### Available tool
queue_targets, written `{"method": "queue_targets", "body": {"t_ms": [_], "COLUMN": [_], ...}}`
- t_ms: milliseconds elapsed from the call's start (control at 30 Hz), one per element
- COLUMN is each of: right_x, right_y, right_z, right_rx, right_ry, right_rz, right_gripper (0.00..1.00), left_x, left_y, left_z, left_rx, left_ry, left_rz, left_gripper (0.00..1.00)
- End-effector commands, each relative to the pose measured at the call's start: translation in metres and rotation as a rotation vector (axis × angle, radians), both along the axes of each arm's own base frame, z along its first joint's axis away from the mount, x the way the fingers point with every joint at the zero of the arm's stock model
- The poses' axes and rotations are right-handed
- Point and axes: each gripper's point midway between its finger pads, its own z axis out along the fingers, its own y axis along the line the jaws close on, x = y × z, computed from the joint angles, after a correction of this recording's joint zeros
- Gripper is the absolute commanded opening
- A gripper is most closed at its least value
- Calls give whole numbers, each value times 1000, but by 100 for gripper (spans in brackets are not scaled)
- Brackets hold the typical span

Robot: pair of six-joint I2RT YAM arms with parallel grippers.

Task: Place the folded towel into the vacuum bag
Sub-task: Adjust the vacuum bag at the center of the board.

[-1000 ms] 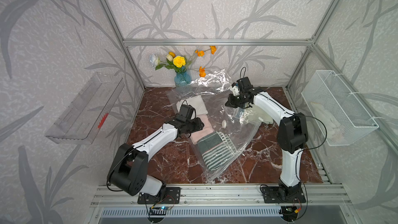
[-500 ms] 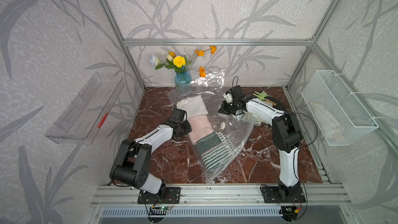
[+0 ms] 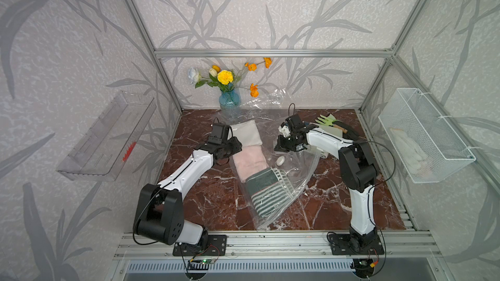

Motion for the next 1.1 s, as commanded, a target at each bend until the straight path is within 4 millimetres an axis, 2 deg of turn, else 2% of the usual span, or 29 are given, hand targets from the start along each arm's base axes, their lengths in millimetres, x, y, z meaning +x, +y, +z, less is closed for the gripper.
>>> {"method": "queue_targets", "body": {"t_ms": [0, 133, 267, 400, 533, 633, 767, 833, 967, 1067], "right_x": [-6, 4, 24, 45, 56, 45, 16, -3, -49, -87], "right_y": [36, 65, 74, 58, 31, 15, -12, -30, -69, -91], "right_z": [-13, -23, -15, -1, 6, 14, 36, 42, 51, 56], "right_rx": [43, 102, 151, 147, 92, 19, -71, -121, -186, -182], "right_ry": [37, 49, 7, -26, -30, -47, -83, -98, -111, -109], "right_rz": [-17, -77, -115, -99, -52, 22, 44, 33, -17, -53], "right_gripper": [3, 2, 2, 2, 4, 12, 42, 50, 55, 56], "left_x": [-5, 4, 23, 38, 41, 30, 3, -13, -55, -93], "left_y": [-14, -12, 14, 42, 35, 17, -1, -11, -44, -84], "left_z": [-28, -59, -84, -91, -90, -77, -47, -31, -8, 1], "left_rx": [-13, 17, 102, 140, 116, 81, 108, 139, 250, 293], "left_ry": [60, 104, 146, 159, 170, 162, 138, 126, 89, 38], "left_rz": [-34, -17, 60, 156, 117, 51, -59, -130, -345, -539], "left_gripper": [47, 47, 47, 47, 47, 48, 50, 51, 57, 63]}}
